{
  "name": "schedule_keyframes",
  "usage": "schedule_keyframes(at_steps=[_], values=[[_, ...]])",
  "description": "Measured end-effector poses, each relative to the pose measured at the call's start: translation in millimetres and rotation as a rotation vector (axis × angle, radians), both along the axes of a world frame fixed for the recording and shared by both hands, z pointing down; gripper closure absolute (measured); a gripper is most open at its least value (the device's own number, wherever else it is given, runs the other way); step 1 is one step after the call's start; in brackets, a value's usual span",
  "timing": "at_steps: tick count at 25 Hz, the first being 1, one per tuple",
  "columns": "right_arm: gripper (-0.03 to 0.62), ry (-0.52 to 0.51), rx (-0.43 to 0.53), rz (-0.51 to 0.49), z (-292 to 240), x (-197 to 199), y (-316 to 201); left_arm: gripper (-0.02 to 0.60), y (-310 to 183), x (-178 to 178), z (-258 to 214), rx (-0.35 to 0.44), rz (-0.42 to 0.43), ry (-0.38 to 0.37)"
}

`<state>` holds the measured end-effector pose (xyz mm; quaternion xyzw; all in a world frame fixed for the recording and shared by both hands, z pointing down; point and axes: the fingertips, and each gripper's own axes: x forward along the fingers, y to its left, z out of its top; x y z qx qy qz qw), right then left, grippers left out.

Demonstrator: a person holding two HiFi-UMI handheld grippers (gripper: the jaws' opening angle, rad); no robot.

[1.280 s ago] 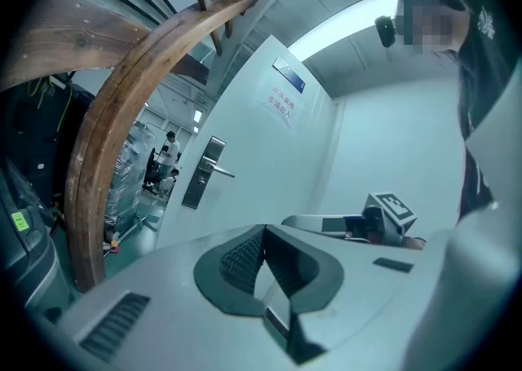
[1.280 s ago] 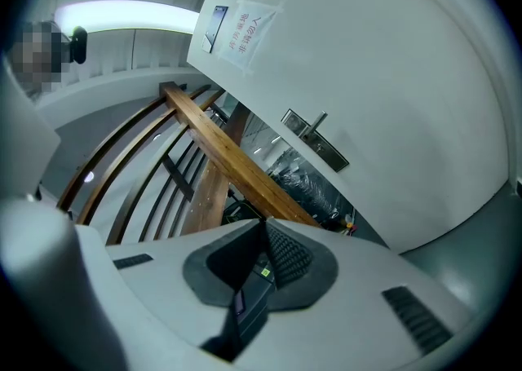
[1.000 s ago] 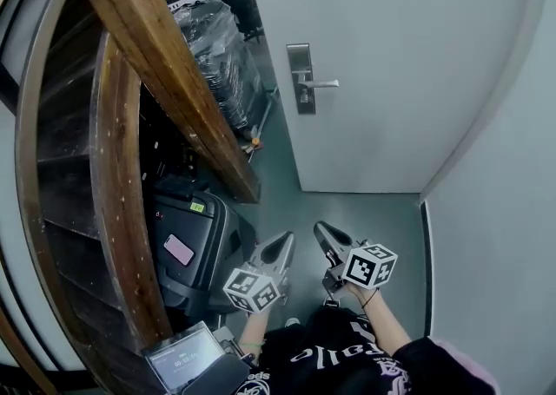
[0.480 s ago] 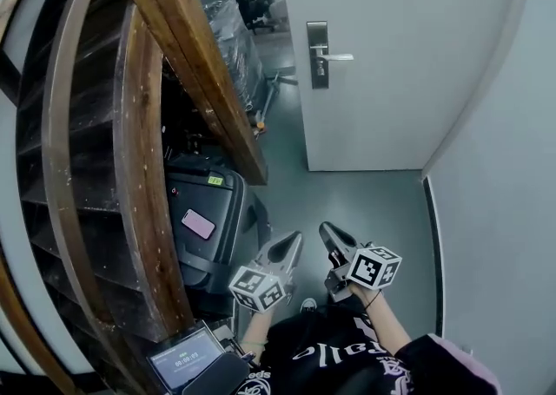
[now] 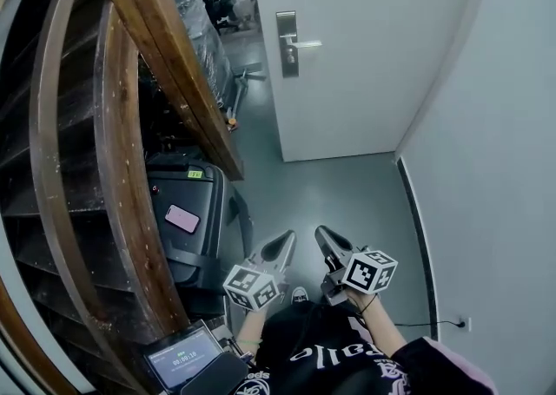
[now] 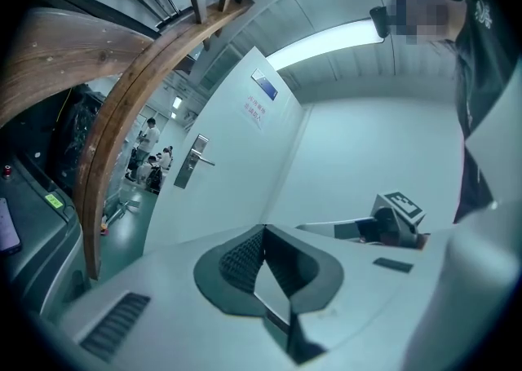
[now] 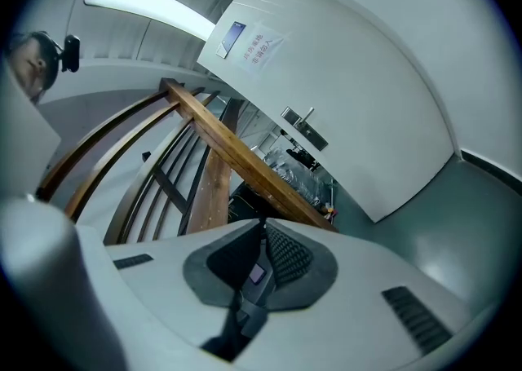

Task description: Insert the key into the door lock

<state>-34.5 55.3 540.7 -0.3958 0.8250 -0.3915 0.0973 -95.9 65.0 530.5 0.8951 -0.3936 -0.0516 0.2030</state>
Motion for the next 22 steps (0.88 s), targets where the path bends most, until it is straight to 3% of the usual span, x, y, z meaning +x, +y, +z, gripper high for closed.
schedule_keyframes(at_steps=[9, 22], values=[[0.56, 0.011, 0.026, -0.001, -11, 34, 17, 0.577, 17, 33, -14, 0.025, 0.001, 0.0], [0.56, 0.007, 0.026, -0.046, -13, 77, 47, 0.577, 51, 78, -16, -0.004, -0.033, 0.014]])
